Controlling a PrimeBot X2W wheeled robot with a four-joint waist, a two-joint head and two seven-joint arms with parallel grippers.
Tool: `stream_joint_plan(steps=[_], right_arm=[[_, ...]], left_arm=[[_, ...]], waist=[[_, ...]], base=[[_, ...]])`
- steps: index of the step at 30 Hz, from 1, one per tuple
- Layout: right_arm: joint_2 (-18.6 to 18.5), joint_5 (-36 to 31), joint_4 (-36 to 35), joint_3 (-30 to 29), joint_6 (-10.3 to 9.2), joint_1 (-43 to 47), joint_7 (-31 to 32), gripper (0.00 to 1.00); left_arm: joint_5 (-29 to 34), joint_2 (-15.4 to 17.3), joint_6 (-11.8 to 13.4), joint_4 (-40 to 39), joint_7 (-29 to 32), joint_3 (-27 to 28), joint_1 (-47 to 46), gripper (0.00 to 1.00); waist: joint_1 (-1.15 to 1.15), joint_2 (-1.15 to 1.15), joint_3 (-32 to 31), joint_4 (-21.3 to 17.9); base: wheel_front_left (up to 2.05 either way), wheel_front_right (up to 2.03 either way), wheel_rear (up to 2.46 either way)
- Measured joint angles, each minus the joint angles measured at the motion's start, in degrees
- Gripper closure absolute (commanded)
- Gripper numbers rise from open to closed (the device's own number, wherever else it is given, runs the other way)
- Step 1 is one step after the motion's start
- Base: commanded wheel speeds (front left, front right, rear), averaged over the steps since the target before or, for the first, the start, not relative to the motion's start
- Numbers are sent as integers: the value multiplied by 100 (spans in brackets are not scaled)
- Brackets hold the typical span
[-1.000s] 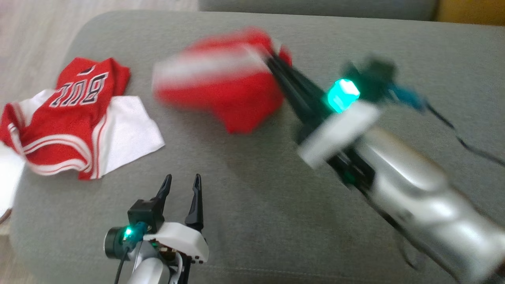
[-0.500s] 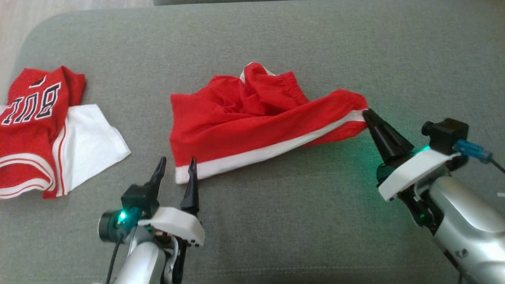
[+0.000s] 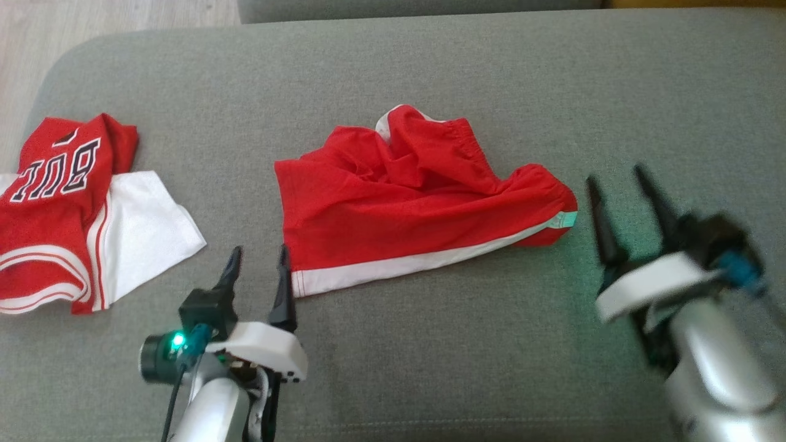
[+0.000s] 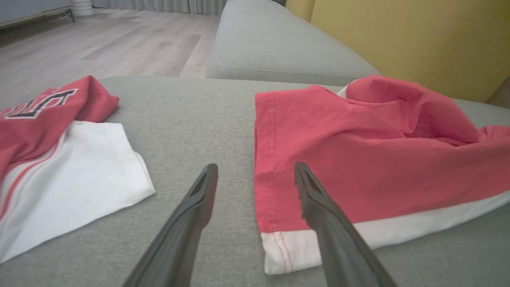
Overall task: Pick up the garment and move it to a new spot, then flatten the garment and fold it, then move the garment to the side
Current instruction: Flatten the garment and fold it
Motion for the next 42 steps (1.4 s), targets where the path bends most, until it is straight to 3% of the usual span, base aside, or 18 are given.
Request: stream_joint_plan(steps=[5, 11, 15, 22, 28, 38, 40, 41, 42], right_arm=[[632, -861, -245, -463, 0, 739, 1, 0], [914, -1336, -446, -737, 0, 982, 1, 0], [985, -1376, -455, -759, 0, 1039, 1, 0], [989, -1374, -534, -760, 0, 951, 1, 0], [989, -1345, -595, -738, 0, 856, 1, 0], [944, -1250, -630, -742, 0, 801, 1, 0], [913, -1212, -639, -760, 0, 765, 1, 0], [900, -1212, -655, -771, 0, 756, 1, 0], [892, -1204, -658, -777, 0, 755, 1, 0]], left_arm=[[181, -1, 87, 41, 0, 170, 148, 0], [250, 0, 87, 87, 0, 291, 375, 0], [248, 0, 81, 101, 0, 307, 394, 0], [-102, 0, -234, 383, 0, 133, 276, 0], [-427, -1, -288, 630, 0, 3, 82, 0], [-658, -1, -147, 992, -2, -131, -130, 0], [-669, -2, -135, 1014, -3, -146, -163, 4], [-669, -2, -135, 1016, -3, -154, -165, 53], [-669, -1, -135, 1027, -3, -163, -167, 88]], waist=[[0, 0, -73, -33], [0, 0, -200, -53], [0, 0, -149, -59], [0, 0, 68, -126], [0, 0, 187, -252], [0, 0, 332, -383], [0, 0, 345, -387], [0, 0, 349, -384], [0, 0, 352, -376]], base=[[0, 0, 0], [0, 0, 0], [0, 0, 0], [0, 0, 0], [0, 0, 0], [0, 0, 0], [0, 0, 0], [0, 0, 0], [0, 0, 0]])
